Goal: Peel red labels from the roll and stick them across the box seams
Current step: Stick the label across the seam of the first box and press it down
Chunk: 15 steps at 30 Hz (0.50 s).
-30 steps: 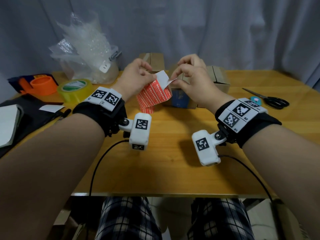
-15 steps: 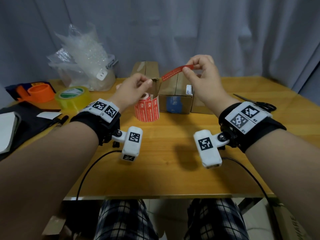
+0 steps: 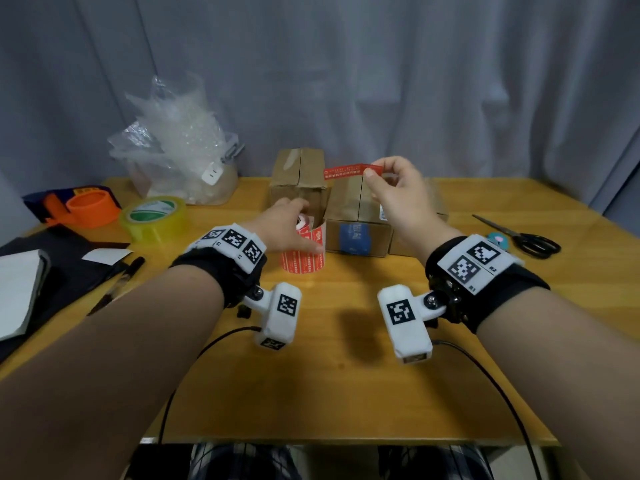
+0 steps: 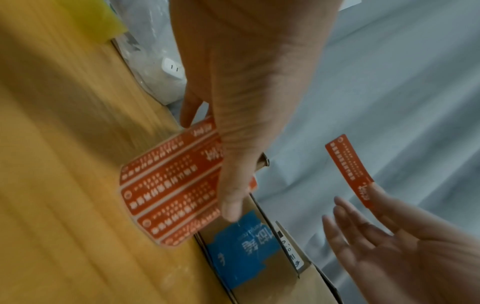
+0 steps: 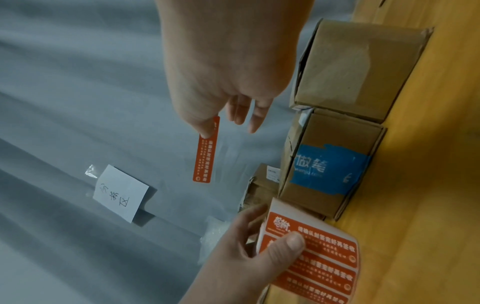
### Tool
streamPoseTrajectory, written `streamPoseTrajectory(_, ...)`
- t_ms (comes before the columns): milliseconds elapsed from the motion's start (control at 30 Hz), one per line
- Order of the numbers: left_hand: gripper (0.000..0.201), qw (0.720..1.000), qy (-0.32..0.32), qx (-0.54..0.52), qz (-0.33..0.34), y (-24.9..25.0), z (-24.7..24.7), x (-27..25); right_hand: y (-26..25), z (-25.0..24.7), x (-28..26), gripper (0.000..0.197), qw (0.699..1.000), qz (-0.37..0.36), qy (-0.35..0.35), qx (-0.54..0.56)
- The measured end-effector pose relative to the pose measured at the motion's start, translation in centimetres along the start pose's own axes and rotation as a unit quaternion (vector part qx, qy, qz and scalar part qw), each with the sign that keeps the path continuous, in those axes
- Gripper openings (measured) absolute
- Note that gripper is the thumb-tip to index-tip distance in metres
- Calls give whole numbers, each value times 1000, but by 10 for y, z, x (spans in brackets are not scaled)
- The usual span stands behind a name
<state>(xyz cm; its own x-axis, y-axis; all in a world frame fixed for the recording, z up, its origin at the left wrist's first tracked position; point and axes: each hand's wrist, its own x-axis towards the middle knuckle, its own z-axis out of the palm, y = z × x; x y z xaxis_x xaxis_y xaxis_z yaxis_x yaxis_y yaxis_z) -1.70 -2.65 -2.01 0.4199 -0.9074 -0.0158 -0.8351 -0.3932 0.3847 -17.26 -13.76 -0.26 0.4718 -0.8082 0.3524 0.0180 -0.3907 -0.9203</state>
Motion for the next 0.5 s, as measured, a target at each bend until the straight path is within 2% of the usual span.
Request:
streamPoseTrajectory(133,51,999,49,16,3,-1,3,4,8,6,-3,4,999,29,-11,23)
streamPoseTrajectory(200,39,998,49,30,4,-5,3,2,11,10,-7,6,998,45,-21,39)
streamPoseTrajectory(333,29,999,33,34,-12,-13,-5,-15,9,13,-17,8,995,72,-43,56)
streamPoseTrajectory(500,30,999,10,37,-28,-21,-9,-50,0,16,-27,13,993,82,-49,65)
